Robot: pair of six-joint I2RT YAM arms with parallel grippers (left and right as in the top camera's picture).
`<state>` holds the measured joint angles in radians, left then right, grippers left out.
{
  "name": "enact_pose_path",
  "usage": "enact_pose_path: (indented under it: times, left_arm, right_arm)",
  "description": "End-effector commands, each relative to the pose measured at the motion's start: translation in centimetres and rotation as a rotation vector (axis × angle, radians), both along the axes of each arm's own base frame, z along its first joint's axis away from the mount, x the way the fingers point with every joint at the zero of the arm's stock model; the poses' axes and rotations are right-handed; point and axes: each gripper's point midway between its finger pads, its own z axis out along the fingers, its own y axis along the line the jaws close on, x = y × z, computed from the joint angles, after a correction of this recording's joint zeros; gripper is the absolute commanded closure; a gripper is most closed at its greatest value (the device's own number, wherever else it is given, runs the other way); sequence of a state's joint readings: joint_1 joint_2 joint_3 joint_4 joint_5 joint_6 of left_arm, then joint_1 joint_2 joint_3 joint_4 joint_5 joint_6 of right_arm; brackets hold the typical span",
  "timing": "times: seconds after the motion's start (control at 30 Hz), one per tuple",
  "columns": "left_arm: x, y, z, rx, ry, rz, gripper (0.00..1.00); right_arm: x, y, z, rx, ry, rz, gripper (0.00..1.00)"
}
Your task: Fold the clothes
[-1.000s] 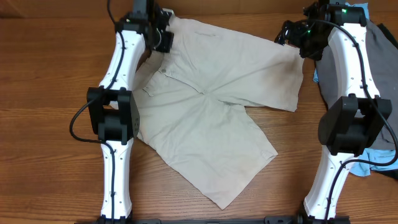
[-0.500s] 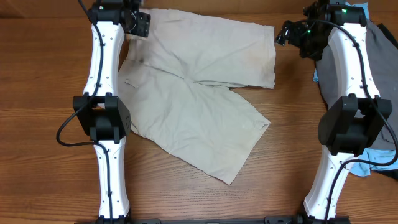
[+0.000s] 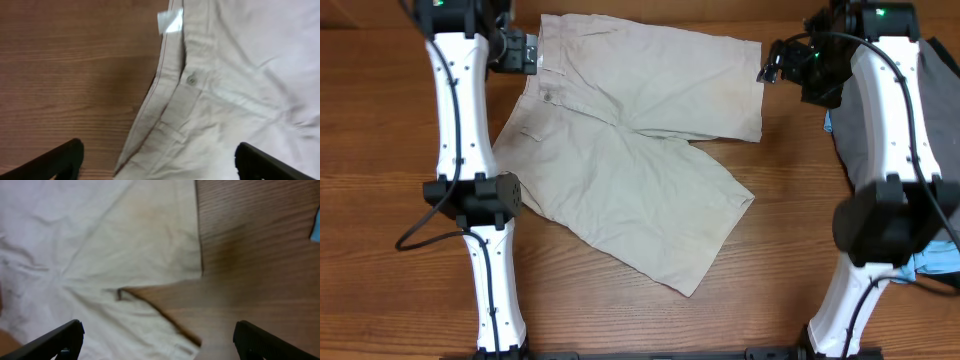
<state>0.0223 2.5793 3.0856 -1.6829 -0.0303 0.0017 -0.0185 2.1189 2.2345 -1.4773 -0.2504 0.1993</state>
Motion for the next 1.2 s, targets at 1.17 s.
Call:
enact_pose_path:
  times: [1.17]
  left_arm:
    - [-4.2,1.3,13.9,0.012,-0.303,0.093,0.0]
  right_arm:
    - [-12.1,3.8,-19.8,-0.291,0.28,0.038,0.27]
